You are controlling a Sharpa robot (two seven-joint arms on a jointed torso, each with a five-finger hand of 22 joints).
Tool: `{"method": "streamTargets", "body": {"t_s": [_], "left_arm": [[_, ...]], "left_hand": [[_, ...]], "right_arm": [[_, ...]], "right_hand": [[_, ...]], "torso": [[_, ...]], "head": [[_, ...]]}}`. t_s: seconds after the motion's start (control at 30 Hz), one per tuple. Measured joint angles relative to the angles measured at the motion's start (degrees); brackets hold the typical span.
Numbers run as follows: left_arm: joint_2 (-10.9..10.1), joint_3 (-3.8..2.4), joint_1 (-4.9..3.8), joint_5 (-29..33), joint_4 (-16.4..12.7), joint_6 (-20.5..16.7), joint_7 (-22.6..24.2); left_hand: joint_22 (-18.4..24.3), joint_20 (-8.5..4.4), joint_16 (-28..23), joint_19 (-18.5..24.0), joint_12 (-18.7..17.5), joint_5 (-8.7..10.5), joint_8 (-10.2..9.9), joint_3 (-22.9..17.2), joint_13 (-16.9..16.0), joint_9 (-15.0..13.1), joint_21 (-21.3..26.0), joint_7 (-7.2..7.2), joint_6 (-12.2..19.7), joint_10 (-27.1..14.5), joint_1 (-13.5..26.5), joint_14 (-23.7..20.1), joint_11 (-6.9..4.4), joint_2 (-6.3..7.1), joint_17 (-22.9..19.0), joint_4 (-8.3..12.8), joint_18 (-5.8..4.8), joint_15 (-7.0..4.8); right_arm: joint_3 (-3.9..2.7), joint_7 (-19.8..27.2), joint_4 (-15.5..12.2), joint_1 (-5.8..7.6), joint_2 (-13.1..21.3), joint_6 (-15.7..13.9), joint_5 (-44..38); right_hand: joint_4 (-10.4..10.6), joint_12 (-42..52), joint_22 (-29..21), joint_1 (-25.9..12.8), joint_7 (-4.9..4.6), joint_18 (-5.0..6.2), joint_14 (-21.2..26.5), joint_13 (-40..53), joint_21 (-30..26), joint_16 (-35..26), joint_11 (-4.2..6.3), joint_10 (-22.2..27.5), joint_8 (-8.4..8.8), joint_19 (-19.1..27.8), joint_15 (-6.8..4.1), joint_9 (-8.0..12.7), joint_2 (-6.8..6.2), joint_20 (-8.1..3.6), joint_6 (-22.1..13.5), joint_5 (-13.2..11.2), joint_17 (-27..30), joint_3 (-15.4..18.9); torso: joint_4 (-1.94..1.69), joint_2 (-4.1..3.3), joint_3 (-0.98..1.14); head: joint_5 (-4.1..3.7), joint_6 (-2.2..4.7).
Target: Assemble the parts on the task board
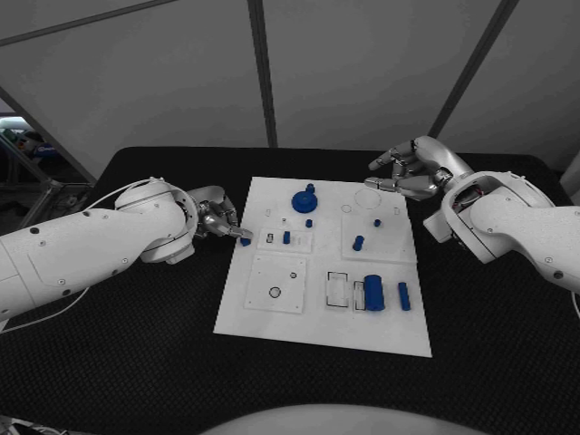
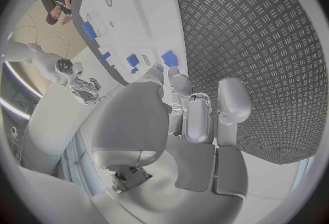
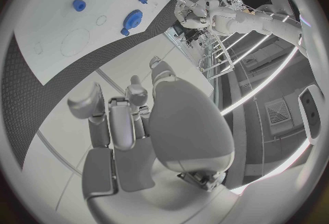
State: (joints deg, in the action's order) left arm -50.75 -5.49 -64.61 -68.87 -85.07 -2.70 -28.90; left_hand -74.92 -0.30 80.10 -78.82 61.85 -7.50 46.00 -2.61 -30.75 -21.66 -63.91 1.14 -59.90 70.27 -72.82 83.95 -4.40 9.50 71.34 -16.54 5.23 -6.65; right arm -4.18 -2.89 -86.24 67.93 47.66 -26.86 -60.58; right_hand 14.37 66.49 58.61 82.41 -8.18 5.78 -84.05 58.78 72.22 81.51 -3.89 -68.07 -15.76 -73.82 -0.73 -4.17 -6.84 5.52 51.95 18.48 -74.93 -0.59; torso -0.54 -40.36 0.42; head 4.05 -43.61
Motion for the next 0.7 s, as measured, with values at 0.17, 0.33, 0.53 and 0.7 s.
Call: {"method": "streamTargets", "body": {"t_s": [0.17, 0.33, 0.53, 0.7], "left_arm": [[-0.6, -0.85, -0.02, 0.4, 0.0, -0.1, 0.0], [-1.0, -1.4, -1.3, 0.6, 0.5, 0.5, 0.0], [-0.9, -1.63, -3.74, 0.2, 0.5, 2.0, 0.2], [-0.8, -1.72, -4.66, -1.0, -0.5, 3.4, 0.8]], "left_hand": [[2.9, 0.75, -1.4, 2.9, -3.4, 0.0, -1.0, 5.1, 5.5, 0.8, 6.1, -2.13, 3.8, -5.3, 1.0, 0.0, 1.75, 1.04, -2.5, 0.0, 2.07, 0.83], [5.7, 2.48, -1.1, 5.6, -4.9, 0.0, -4.4, 8.1, 6.9, 3.0, 11.8, -4.93, 9.5, -9.3, 0.3, 0.0, 4.27, 0.32, -2.1, 0.0, 3.08, 2.91], [8.9, 4.06, -2.3, 8.8, -6.7, 0.0, -7.2, 8.9, 8.9, 5.7, 18.6, -6.48, 12.6, -12.7, -3.3, -1.2, 5.78, -0.95, -5.5, 0.3, 3.09, 4.48], [12.6, 4.51, -5.6, 12.2, -9.1, 0.0, -9.8, 7.5, 11.2, 8.2, 25.7, -6.87, 14.5, -15.8, -7.4, -4.2, 5.88, -1.76, -11.5, 1.7, 5.79, 4.63]], "right_arm": [[0.0, 0.0, 0.0, 0.0, 0.1, 0.0, 0.0], [0.0, 0.0, 0.0, 0.0, 0.1, 0.0, 0.0], [0.0, 0.0, 0.1, 0.0, 0.1, 0.0, 0.0], [0.0, 0.0, 0.2, 0.0, 0.1, 0.0, 0.0]], "right_hand": [[0.0, 0.0, 0.0, 0.0, 0.0, 0.0, 0.0, 0.0, 0.0, 0.0, 0.0, 0.0, 0.0, 0.0, 0.0, 0.0, 0.0, 0.0, 0.0, 0.0, 0.0, 0.0], [0.0, 0.0, 0.0, 0.0, 0.0, 0.0, 0.0, 0.0, 0.0, 0.0, 0.0, 0.0, 0.0, 0.0, 0.0, 0.0, 0.0, 0.0, 0.0, 0.0, 0.0, 0.0], [0.0, 0.0, 0.0, 0.0, 0.0, 0.0, 0.0, 0.0, 0.0, 0.0, 0.0, 0.0, 0.0, 0.0, 0.0, 0.0, 0.0, 0.0, 0.0, 0.0, 0.0, 0.0], [0.0, 0.0, -0.1, -0.2, 0.0, 0.0, 0.0, 0.0, 0.0, 0.0, 0.0, 0.0, -0.2, 0.0, 0.0, 0.0, 0.23, 0.0, 0.0, 0.0, 0.0, 0.0]], "torso": [[0.01, 0.01, 0.01], [0.01, 0.04, 0.01], [0.08, 0.03, 0.01], [0.1, -0.03, 0.03]], "head": [[-0.02, 0.08], [-0.04, 0.13], [-0.04, 0.17], [0.0, 0.2]]}}
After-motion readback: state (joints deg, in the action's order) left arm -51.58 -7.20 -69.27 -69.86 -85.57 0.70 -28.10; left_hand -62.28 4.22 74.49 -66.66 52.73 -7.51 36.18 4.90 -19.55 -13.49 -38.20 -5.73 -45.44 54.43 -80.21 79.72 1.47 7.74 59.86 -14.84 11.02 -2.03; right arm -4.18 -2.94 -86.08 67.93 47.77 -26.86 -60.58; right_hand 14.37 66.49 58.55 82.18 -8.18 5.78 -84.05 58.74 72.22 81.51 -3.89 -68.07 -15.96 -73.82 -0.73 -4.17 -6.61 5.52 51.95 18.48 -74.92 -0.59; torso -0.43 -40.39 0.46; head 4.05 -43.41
